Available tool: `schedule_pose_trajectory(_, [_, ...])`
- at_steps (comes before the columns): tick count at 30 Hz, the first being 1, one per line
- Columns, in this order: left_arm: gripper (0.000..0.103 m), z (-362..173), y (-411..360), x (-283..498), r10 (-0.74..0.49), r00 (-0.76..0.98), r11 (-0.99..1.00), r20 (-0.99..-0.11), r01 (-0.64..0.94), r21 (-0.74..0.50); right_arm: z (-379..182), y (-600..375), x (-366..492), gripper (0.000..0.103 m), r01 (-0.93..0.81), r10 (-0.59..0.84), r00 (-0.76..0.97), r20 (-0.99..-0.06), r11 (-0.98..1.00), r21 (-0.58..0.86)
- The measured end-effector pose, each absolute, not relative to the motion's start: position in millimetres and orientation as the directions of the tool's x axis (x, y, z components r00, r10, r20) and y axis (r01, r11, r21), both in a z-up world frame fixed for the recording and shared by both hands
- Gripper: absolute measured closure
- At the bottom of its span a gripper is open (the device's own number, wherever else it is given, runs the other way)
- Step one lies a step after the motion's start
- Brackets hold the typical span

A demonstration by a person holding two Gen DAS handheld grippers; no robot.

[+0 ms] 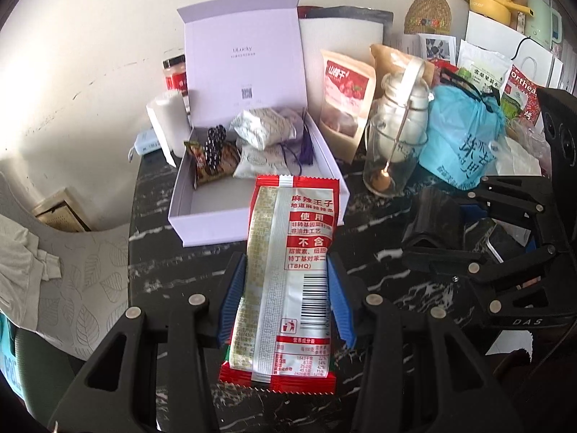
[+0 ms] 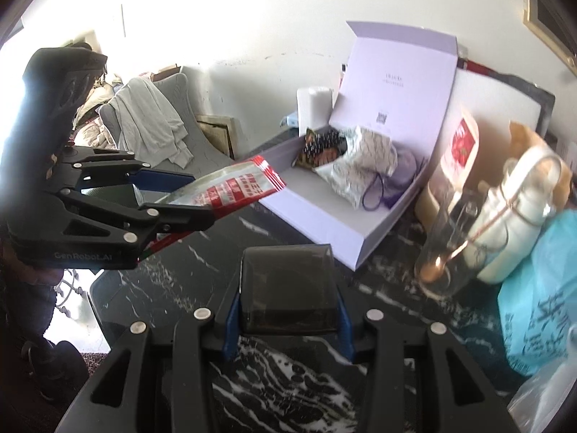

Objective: Organize objects
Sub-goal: 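Lift the red-and-white sachet with the left gripper and carry it toward the box, then lower the sachet into the lavender box beside the polka-dot scrunchie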

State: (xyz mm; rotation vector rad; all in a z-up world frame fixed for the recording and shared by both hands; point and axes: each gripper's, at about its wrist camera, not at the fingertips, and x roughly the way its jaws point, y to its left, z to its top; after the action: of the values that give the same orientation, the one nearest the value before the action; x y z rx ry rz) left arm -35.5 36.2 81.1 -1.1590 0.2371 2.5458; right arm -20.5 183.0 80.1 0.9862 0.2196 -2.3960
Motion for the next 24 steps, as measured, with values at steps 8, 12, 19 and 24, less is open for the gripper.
schedule_pose_trajectory(8, [0.060,92,40,-68,0.244,-0.610,-0.921,-0.754,-0.389,0.016,93,178,-52,0.060,0.541,-0.423,-0.594,-0.684,-0.840,0.050])
schedule_pose_trajectory(12, [0.060,90,42,-88,0.244,-0.603,-0.919,-0.760,-0.393,0.016,94,175,-69,0.060,0.540,-0.426,-0.593,-0.684,-0.840,0.055])
schedule_pose_trajectory(19, [0.060,76,39,-127,0.242,-0.578,-0.920,-0.779,-0.392,0.005,87,170,-100,0.060,0.534,-0.421,-0.587,-0.692,-0.844,0.060])
schedule_pose_trajectory(24, [0.060,64,37,-154,0.236,-0.563,-0.920,-0.792,-0.391,0.004,81,165,-122,0.060,0.532,-0.416,-0.581,-0.700,-0.844,0.060])
